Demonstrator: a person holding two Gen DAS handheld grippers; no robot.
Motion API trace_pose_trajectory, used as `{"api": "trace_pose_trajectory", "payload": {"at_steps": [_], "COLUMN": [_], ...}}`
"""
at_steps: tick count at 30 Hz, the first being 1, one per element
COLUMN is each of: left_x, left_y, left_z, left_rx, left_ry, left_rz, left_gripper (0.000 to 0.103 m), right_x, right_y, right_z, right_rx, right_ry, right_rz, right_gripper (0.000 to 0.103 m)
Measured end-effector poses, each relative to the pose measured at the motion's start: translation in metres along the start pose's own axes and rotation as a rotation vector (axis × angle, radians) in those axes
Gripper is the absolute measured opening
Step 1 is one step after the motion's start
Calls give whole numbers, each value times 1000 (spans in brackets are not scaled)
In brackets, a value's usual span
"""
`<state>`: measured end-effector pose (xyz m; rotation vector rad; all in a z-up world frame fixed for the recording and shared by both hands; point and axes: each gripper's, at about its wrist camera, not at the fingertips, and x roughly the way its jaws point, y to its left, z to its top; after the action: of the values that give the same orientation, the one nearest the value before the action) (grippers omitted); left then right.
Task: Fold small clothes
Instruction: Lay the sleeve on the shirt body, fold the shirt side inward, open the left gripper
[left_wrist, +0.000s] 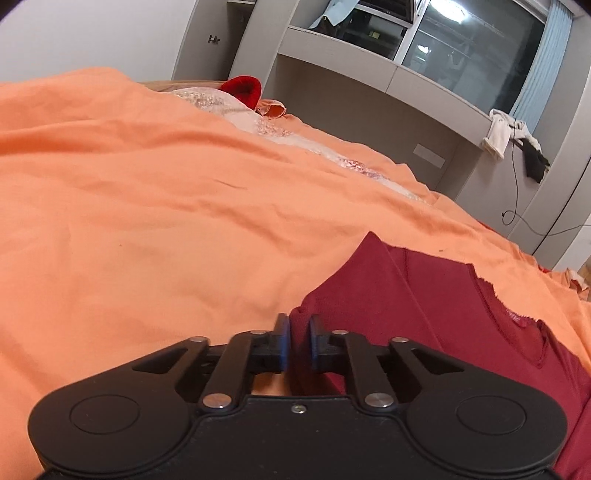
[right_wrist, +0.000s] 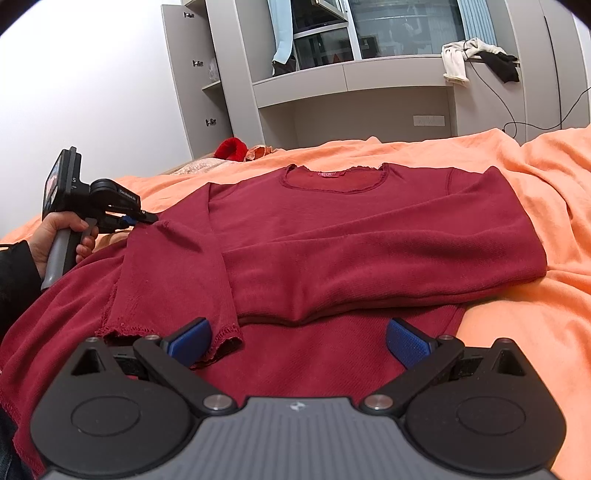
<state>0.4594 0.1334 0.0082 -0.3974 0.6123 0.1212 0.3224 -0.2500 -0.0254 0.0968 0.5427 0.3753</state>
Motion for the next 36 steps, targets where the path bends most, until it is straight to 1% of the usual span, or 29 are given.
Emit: {"api": "trace_pose_trajectory", "payload": {"at_steps": [2,4,6,9,11,12,14,15,17,19,21,23,25,28,29,30,31,33,36], "left_x": [-7,-14,-20,-33,-48,-56,-74,-83,-100,-118,-137,-154,-171,-189,-194,-198,-201,-204,-208], "left_y": [1,2,4,5,6,6,4,3,2,2,2,3,3,4,5,6,6,10,13], "left_z": [0,-1,-2,-6,-11,-14,-20,-24,-34,-48,-65,-79,-92,-107,-111,-114,-117,-119,-118], "left_rx": [2,8,28,68,91,104,125,135,155,182,205,227,251,286,294,298,295,276,246], "left_ry": [-4,-2,1,1,-7,-16,-44,-59,-78,-90,-110,-137,-174,-208,-213,-214,-211,-198,-199], "left_rz": [7,8,11,12,-3,-14,-30,-35,-49,-72,-86,-93,-99,-81,-70,-58,-49,-39,-42], "left_gripper": [28,34,38,46,59,61,72,76,91,98,102,102,102,102,102,102,102,102,102], "right_x": [0,0,0,-1,-1,-1,-2,-2,-3,-4,-6,-11,-19,-40,-47,-55,-63,-81,-100], "right_y": [0,0,0,-1,-2,-3,-5,-6,-7,-6,-6,-6,-1,17,23,30,35,40,39], "right_z": [0,0,0,-1,-2,-2,-3,-4,-5,-6,-8,-11,-15,-27,-33,-40,-46,-58,-72], "right_rx": [-2,-4,-4,-1,5,9,16,18,20,20,20,19,-10,-146,-198,-237,-252,-228,-124], "right_ry": [0,0,-2,-7,-12,-15,-23,-27,-34,-41,-49,-62,-72,-108,-110,-116,-131,-149,-141], "right_rz": [-1,-3,-2,3,11,16,25,27,29,29,29,27,13,4,-14,-51,-85,-119,-138], "right_gripper": [103,103,103,103,103,103,103,103,103,103,103,103,103,103,103,103,103,103,103]}}
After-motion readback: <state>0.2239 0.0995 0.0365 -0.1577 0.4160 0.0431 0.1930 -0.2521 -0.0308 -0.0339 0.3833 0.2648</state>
